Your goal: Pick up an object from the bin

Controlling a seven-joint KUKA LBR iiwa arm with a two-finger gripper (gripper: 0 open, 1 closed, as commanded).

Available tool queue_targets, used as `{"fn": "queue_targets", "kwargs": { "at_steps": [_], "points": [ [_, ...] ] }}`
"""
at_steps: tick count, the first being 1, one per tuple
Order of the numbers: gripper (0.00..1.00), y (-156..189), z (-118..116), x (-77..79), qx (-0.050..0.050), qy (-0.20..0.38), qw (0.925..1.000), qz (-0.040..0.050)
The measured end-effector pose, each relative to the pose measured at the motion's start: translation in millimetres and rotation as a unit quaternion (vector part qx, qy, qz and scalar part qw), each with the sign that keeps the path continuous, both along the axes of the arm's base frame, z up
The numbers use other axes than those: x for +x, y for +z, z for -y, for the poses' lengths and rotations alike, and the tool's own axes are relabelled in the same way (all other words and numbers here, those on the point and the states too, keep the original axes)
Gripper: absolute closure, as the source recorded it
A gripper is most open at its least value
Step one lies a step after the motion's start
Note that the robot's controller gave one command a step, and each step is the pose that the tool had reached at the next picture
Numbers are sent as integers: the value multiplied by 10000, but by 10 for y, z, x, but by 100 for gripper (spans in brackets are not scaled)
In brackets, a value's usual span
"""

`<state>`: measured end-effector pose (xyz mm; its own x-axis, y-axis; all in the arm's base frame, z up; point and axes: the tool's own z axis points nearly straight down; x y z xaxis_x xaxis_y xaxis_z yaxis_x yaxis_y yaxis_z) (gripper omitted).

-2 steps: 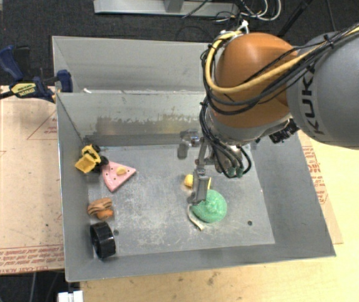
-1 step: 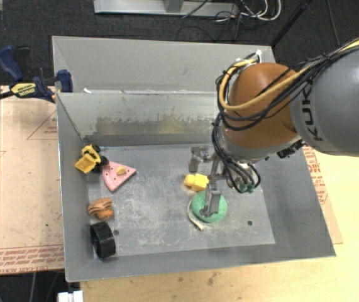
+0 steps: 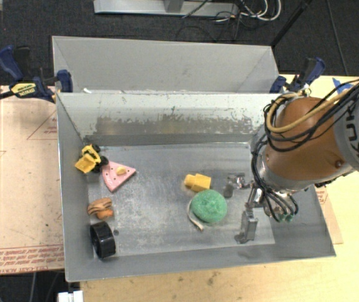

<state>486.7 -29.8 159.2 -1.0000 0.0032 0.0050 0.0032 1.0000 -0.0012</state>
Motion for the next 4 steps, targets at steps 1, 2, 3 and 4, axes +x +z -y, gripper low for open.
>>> {"fn": "queue_targets", "kwargs": {
  "at_steps": [1, 2, 3, 4],
  "points": [
    [0, -111, -70, 229, 12, 644, 9979, 43],
    [0, -821, -271, 312, 13, 318, 9995, 65],
    [100, -1025, -286, 367, 35, 325, 9994, 73],
    [100, -1017, -275, 364, 31, 327, 9994, 69]
  ]
}}
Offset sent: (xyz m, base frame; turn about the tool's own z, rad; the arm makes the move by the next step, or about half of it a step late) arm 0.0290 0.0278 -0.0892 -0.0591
